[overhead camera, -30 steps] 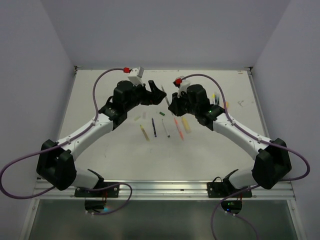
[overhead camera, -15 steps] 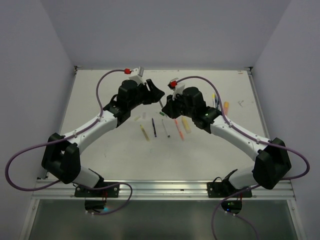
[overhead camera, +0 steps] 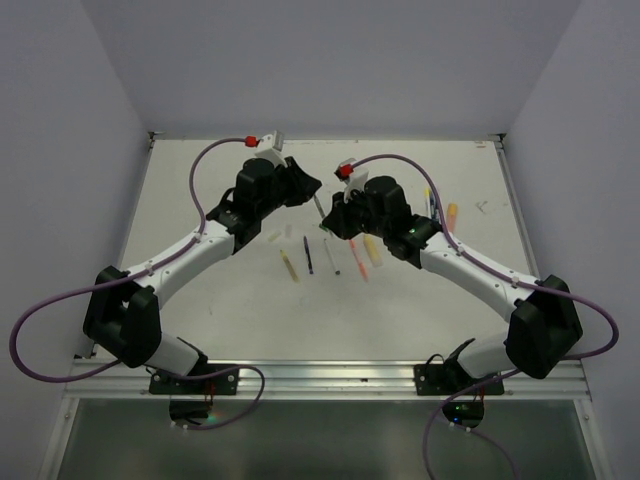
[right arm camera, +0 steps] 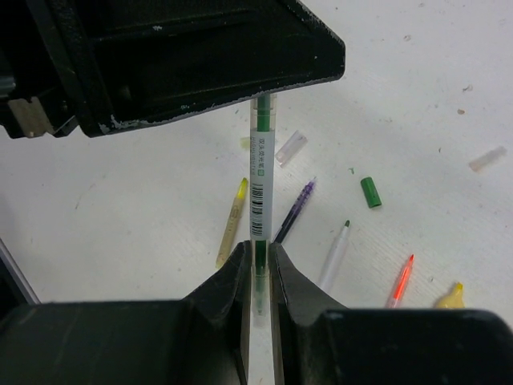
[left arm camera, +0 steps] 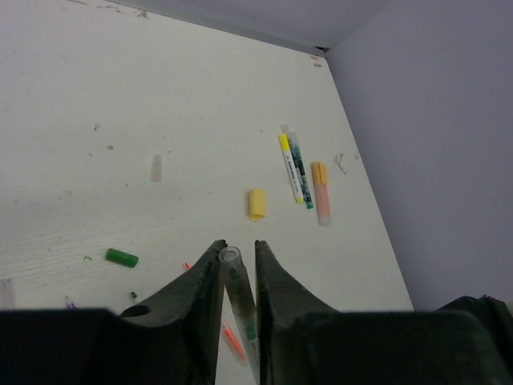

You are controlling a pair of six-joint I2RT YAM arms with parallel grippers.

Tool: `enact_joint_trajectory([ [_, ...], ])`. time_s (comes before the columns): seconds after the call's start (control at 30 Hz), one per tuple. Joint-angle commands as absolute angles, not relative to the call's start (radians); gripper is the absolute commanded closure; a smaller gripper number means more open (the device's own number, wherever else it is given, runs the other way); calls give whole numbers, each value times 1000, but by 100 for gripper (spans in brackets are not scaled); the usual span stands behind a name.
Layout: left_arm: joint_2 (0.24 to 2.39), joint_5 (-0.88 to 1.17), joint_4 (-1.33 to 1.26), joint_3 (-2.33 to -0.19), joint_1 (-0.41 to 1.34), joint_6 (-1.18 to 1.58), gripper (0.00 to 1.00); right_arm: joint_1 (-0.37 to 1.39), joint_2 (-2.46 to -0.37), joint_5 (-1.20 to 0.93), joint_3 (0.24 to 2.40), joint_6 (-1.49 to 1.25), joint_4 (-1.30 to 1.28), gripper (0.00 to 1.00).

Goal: Open the pen caps

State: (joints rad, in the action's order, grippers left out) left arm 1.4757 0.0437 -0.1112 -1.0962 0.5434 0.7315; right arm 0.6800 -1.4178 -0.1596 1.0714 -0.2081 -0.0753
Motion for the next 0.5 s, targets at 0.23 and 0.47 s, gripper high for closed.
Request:
enact_joint_trajectory([
  [0.23,1453,11,-158,-1103,535,730,100,687,-1401,-215,1060,-244,18,70],
  [0.47,1405,57,-192,-1051,537,716,100,686,-1446,-202,1101,-262,34,52],
])
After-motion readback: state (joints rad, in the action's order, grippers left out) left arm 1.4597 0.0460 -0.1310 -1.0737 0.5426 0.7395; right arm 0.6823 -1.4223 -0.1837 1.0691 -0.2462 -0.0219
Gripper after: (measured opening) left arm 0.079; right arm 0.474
